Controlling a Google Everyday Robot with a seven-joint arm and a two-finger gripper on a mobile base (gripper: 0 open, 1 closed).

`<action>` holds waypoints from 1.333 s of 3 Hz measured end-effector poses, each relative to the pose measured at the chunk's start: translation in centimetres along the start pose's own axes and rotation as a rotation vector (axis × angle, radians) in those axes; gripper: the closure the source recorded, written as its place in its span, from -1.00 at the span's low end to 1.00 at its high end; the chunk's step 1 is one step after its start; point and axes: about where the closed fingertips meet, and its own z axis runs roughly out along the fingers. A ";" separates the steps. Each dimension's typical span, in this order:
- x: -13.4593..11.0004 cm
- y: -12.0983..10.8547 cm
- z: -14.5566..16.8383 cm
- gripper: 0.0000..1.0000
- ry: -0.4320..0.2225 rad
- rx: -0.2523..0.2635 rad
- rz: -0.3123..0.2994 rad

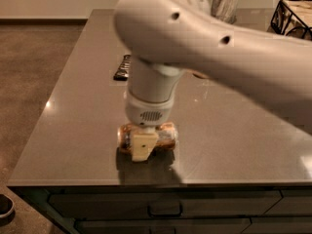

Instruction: Place orange can upright

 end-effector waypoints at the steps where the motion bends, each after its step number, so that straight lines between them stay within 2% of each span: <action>1: 0.2 -1.1 -1.8 0.88 -0.091 -0.032 0.009; 2: 1.0 -2.7 -3.8 1.00 -0.204 -0.071 0.008; 4: 1.7 -4.6 -7.2 1.00 -0.461 -0.046 0.041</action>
Offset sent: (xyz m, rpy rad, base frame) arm 0.0510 -0.0283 0.0615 0.3409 0.1518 0.0391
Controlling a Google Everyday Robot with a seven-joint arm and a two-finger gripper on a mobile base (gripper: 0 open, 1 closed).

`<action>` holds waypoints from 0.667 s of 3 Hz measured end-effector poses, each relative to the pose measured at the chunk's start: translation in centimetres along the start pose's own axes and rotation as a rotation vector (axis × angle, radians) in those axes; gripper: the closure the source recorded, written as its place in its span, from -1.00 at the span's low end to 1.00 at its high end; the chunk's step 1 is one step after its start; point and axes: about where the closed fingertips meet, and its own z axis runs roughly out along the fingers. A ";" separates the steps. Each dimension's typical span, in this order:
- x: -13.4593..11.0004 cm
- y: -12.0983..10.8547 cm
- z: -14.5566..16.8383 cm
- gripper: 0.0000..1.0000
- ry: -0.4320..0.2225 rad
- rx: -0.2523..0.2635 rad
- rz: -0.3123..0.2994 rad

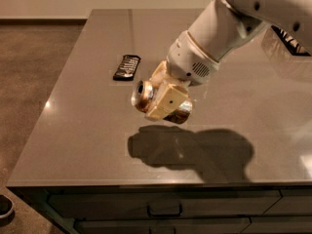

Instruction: Place orange can upright

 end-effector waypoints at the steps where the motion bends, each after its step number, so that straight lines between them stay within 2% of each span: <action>1: -0.9 -0.1 -0.9 1.00 -0.140 0.011 0.031; 2: -0.9 -0.1 -0.9 1.00 -0.139 0.011 0.030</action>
Offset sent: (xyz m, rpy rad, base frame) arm 0.0029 -0.0004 0.0085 0.1114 0.0150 -0.0307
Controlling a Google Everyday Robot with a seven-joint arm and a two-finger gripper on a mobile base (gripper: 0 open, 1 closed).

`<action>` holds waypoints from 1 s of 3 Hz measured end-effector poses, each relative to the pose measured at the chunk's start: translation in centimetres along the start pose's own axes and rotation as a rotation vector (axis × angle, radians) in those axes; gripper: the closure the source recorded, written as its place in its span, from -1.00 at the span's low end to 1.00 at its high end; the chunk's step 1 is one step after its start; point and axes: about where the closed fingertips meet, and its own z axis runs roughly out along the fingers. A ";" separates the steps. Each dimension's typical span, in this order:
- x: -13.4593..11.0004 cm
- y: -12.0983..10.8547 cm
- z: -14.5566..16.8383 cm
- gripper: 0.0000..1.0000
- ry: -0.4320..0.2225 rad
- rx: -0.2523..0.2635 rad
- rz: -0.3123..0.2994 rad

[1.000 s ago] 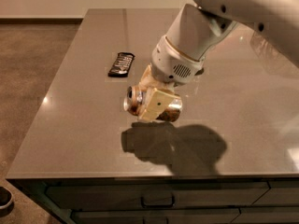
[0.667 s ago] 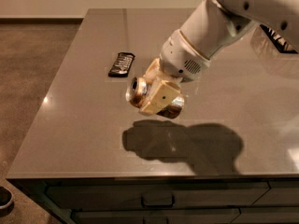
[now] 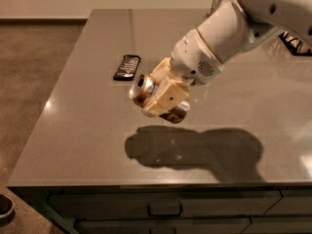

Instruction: Place orange can upright

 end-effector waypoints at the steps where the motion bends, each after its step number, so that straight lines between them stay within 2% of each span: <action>1: 0.2 -0.2 0.3 1.00 -0.041 -0.026 0.026; 2: 0.6 -0.8 0.5 1.00 -0.123 -0.058 0.077; 3: 1.0 -2.1 -0.1 1.00 -0.248 -0.075 0.137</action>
Offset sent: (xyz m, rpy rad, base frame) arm 0.0198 -0.0087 -0.0138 0.2384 0.1971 -0.0470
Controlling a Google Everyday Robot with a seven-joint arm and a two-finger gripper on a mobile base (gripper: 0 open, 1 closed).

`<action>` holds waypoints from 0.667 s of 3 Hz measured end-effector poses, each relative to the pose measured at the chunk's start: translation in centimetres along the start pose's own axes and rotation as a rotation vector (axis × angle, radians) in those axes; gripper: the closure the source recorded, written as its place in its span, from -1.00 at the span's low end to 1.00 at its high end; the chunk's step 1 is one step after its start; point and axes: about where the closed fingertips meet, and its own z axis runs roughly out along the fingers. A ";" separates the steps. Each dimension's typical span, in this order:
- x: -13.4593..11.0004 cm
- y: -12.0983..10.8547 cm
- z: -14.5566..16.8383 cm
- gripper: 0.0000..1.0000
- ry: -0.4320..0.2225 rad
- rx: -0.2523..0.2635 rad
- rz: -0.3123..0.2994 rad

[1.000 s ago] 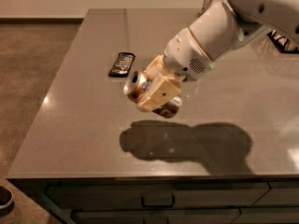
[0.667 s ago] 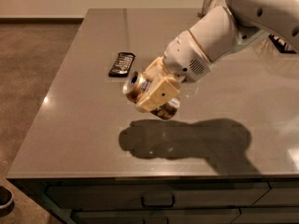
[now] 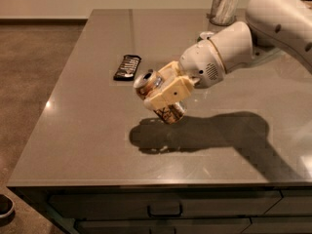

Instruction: Place orange can upright

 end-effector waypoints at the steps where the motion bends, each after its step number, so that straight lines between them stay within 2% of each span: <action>1: 0.0 -0.9 -0.9 1.00 -0.100 0.004 0.040; 2: 0.2 -1.3 -1.8 1.00 -0.190 0.049 0.066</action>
Offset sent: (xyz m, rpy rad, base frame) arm 0.0258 -0.0374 0.0047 0.2762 0.0370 -0.2263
